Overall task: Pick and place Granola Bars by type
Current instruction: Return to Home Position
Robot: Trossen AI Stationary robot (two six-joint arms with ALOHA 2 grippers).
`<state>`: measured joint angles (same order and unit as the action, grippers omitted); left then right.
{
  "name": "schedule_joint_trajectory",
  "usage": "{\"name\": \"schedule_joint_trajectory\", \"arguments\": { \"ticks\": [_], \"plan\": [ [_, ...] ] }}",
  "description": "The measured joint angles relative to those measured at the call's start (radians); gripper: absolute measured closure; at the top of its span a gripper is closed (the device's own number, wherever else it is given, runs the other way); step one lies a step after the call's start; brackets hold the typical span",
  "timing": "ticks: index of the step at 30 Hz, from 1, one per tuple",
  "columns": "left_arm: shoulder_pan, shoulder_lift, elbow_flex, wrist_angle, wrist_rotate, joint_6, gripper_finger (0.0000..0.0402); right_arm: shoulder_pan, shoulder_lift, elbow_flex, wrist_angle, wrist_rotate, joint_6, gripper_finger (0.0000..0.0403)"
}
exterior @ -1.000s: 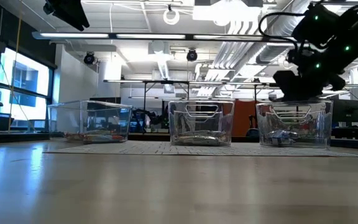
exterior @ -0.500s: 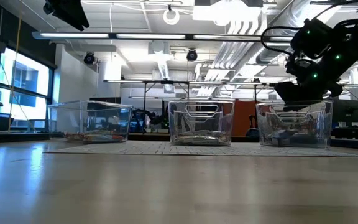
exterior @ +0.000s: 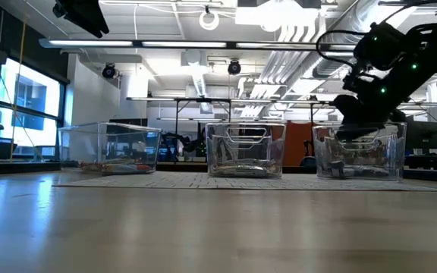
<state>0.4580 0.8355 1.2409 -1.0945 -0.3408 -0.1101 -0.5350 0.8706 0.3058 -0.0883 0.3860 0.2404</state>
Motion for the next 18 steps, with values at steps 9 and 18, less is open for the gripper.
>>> {"name": "schedule_joint_trajectory", "arguments": {
  "ticks": [9,18],
  "plan": [
    [0.000,0.000,0.000,0.001,0.005,-0.004,0.0197,0.001,-0.019,0.040,0.162,-0.114,0.114,0.0243],
    [0.000,-0.039,-0.001,-0.116,-0.002,-0.062,0.0197,0.078,-0.152,0.337,0.228,-0.491,-0.032,0.0261]
  ]
}}
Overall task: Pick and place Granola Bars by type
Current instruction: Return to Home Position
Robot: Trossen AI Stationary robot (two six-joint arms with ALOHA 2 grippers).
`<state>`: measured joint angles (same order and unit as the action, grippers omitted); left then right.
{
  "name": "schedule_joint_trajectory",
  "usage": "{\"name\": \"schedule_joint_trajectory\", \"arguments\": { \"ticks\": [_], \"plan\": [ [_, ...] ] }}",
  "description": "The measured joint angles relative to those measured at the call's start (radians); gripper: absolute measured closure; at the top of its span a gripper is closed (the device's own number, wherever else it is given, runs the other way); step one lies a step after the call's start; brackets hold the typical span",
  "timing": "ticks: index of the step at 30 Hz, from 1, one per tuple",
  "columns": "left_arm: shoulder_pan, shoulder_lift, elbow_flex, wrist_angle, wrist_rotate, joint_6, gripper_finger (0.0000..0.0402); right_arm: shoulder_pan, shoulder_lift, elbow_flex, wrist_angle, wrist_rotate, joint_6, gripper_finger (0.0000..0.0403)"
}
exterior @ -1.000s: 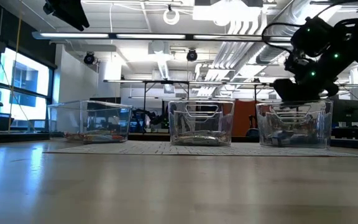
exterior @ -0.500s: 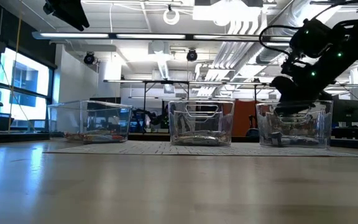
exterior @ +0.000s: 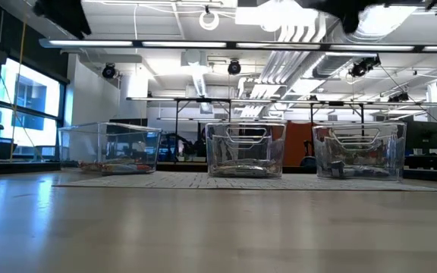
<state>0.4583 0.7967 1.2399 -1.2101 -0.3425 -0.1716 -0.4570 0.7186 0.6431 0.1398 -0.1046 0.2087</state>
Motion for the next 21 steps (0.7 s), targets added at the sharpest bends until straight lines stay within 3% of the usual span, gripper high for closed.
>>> {"name": "schedule_joint_trajectory", "arguments": {
  "ticks": [4,9,13,18,21],
  "plan": [
    [0.000,-0.127,-0.041,-0.009,-0.006,-0.042,0.0197,0.109,-0.089,0.096,-0.181,0.018,-0.133,0.0268],
    [0.000,-0.367,-0.234,0.198,0.088,-0.043,0.0197,0.226,-0.177,0.024,-0.266,0.256,-0.181,0.0272],
    [0.000,-0.554,-0.449,0.434,0.164,-0.044,0.0197,0.279,-0.231,-0.110,-0.221,0.358,-0.201,0.0273],
    [0.000,-0.704,-0.681,0.642,0.294,-0.078,0.0197,0.316,-0.293,-0.321,-0.013,0.302,-0.209,0.0273],
    [0.000,-0.751,-0.755,0.681,0.350,-0.105,0.0197,0.327,-0.350,-0.439,0.086,0.299,-0.209,0.0273]
  ]
}}
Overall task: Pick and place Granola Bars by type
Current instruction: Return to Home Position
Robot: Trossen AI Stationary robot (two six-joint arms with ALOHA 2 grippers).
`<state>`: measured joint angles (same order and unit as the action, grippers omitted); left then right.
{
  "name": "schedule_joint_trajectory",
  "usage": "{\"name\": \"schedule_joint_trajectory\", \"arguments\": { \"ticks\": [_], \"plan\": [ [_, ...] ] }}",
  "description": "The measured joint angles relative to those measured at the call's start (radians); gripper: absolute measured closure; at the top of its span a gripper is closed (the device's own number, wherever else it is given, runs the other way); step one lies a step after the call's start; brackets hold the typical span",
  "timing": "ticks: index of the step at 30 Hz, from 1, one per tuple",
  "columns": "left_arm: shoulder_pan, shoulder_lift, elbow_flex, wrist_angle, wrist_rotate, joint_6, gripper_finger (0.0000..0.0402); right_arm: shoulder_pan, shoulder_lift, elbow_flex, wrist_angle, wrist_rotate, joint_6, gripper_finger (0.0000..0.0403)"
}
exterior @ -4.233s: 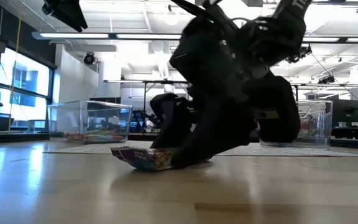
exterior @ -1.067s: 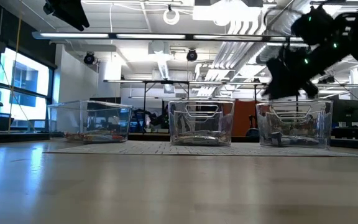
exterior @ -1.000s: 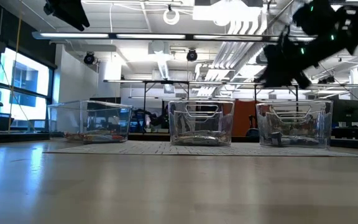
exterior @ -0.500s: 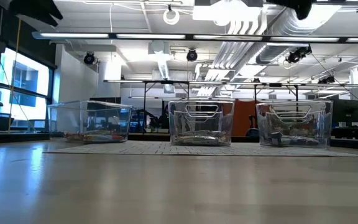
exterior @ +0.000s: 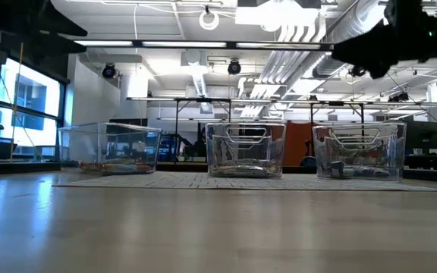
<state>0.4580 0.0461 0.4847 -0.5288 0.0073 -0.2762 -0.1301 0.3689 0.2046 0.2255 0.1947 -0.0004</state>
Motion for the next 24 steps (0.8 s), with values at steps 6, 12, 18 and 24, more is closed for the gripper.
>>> {"name": "schedule_joint_trajectory", "arguments": {
  "ticks": [6,12,18,24],
  "plan": [
    [0.000,-0.038,0.059,-0.077,-0.111,-0.007,0.0197,0.000,-0.162,-0.137,0.040,0.031,0.045,0.0273],
    [0.000,-0.039,0.045,-0.062,-0.088,-0.005,0.0197,0.000,-0.296,-0.194,0.013,-0.011,0.033,0.0273],
    [0.000,-0.039,-0.151,0.195,-0.042,-0.021,0.0197,0.000,-0.347,-0.194,-0.076,0.013,0.028,0.0273],
    [0.000,-0.035,-0.335,0.450,0.030,-0.021,0.0197,0.000,-0.341,-0.194,-0.167,0.005,0.148,0.0273]
  ]
}}
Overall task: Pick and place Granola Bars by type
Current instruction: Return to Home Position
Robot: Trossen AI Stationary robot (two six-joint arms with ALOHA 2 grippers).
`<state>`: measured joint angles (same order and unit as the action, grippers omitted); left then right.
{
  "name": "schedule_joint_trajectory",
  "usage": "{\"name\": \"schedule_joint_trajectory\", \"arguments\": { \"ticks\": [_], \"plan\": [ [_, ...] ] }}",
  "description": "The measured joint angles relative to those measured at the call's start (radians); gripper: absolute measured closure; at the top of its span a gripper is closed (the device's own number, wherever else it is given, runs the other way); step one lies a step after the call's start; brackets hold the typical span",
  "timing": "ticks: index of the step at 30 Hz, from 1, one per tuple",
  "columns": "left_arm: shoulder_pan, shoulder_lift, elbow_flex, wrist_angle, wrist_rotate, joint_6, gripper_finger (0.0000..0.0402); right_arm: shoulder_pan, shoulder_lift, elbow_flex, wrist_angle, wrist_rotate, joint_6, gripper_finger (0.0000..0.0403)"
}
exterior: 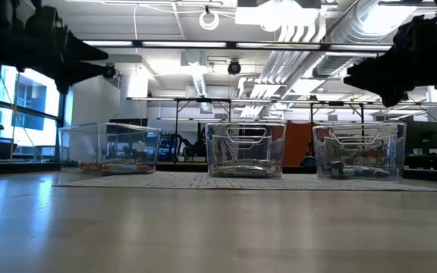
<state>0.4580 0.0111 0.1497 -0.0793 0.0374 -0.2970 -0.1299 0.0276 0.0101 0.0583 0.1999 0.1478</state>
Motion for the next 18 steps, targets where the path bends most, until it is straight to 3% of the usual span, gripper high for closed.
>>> {"name": "schedule_joint_trajectory", "arguments": {
  "ticks": [7,18],
  "plan": [
    [0.000,0.000,-0.127,0.087,-0.014,-0.030,0.0197,0.000,0.005,0.000,-0.004,-0.014,0.058,0.0273],
    [0.000,0.059,-0.130,0.076,-0.023,-0.024,0.0197,0.000,0.005,0.000,0.001,-0.011,-0.058,0.0273]
  ]
}}
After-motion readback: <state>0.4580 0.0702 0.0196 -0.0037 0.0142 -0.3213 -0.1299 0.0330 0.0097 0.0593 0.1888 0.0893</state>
